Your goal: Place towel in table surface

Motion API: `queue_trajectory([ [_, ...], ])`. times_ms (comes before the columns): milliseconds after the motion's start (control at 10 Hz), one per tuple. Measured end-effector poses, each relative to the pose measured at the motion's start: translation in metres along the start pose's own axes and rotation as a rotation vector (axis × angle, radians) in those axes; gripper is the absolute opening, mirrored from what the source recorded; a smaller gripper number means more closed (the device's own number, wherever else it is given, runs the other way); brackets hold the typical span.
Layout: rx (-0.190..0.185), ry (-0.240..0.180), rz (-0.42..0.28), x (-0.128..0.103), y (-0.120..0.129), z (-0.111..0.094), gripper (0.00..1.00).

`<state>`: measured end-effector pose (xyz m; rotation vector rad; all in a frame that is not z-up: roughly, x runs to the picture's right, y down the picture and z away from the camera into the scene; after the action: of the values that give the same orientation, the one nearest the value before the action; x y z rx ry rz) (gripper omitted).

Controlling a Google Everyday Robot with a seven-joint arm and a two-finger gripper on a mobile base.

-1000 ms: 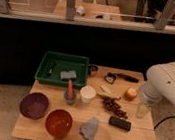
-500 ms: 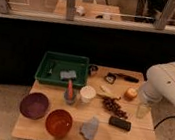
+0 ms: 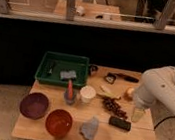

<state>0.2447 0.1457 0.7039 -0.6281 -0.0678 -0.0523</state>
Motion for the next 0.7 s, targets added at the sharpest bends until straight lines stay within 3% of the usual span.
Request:
queue_trajectory([
  [100, -0.026, -0.033, -0.044, -0.0199, 0.0055, 0.0194, 0.80],
  [200, -0.027, -0.050, -0.059, -0.0290, 0.0050, 0.0248, 0.80],
  [700, -0.034, -0.042, -0.056, -0.0250, 0.0076, 0.0247, 0.80],
])
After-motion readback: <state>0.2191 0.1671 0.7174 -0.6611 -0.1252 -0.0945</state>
